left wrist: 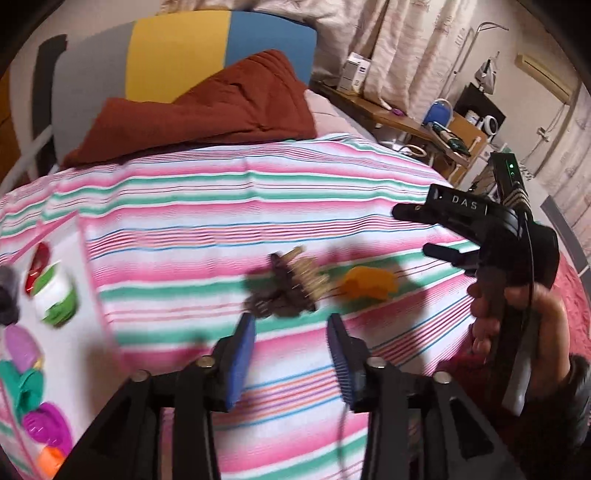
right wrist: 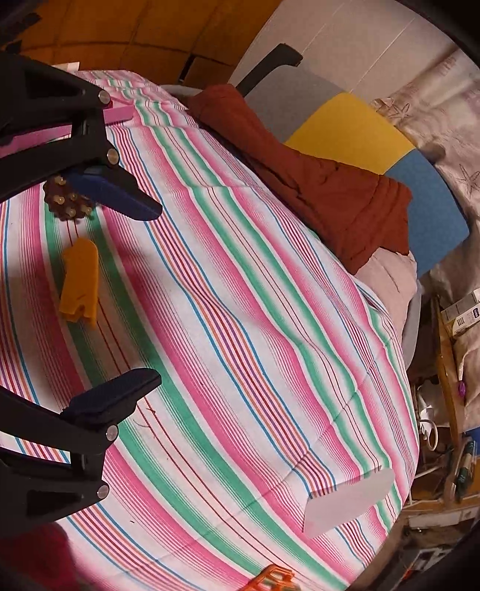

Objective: Organize rigid objects
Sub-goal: 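Grasp the brown spiky brush with the left gripper while the right grasps the yellow piece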

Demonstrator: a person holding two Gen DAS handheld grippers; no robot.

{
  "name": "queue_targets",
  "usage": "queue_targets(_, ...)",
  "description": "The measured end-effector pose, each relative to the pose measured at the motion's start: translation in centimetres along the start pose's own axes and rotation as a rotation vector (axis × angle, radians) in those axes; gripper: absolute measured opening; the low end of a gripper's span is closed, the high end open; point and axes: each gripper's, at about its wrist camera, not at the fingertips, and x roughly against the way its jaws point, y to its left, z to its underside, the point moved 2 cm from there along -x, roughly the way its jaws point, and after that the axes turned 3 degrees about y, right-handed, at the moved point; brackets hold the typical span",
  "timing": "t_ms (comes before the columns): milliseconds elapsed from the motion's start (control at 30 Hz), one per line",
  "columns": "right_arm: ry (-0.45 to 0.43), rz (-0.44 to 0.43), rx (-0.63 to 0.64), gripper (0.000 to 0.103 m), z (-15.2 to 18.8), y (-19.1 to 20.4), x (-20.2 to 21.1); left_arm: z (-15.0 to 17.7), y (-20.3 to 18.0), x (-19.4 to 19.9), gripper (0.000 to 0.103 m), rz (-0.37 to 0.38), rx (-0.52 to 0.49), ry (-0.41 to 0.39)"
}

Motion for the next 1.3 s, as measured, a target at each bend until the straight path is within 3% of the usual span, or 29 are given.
queue_targets(200,-0.002,-0.029,-0.030,0.083,0.0,-0.5,0.4,-1.8,-0.6,-3.4,0.047,-0.052,0.024,0.020)
queue_targets(267,0.000,-0.039,-0.035,0.083,0.0,-0.6,0.7,-2.2,-0.4,-4.3,0.061,-0.058,0.045,0.021)
queue_targets(300,-0.002,-0.041,-0.033,0.083,0.0,-0.6,0.7,-2.4,-0.3,-4.9,0.077,-0.065,0.057,0.010)
queue_targets(333,-0.002,-0.041,-0.031,0.083,0.0,-0.5,0.7,-2.6,-0.3,-5.2,0.084,-0.072,0.063,0.006)
queue_targets(567,0.009,-0.041,-0.033,0.083,0.0,-0.4,0.4,-3.0,0.4,-8.2,0.082,-0.111,0.078,0.065)
queue_targets(633,0.015,-0.038,-0.038,0.083,0.0,-0.6,0.3,-2.8,0.9,-8.8,0.066,-0.091,0.093,0.086)
queue_targets(667,0.018,-0.034,-0.039,0.083,0.0,-0.6,0.2,-2.7,1.1,-8.6,0.065,-0.078,0.091,0.075)
queue_targets(733,0.024,-0.028,-0.040,0.083,0.0,-0.7,0.1,-2.5,1.1,-8.1,0.043,-0.049,0.075,0.058)
queue_targets(967,0.159,0.031,0.061,0.083,1.0,0.5,-2.2,-0.7,1.3,-5.7,0.043,-0.043,0.029,0.032)
queue_targets(1033,0.197,0.015,0.072,0.083,1.5,0.8,-2.8,-0.3,1.0,-5.0,0.043,-0.049,0.006,0.024)
queue_targets(1300,0.288,0.041,0.165,0.083,2.9,2.0,-4.3,2.9,-0.6,-1.9,0.043,-0.045,-0.071,-0.020)
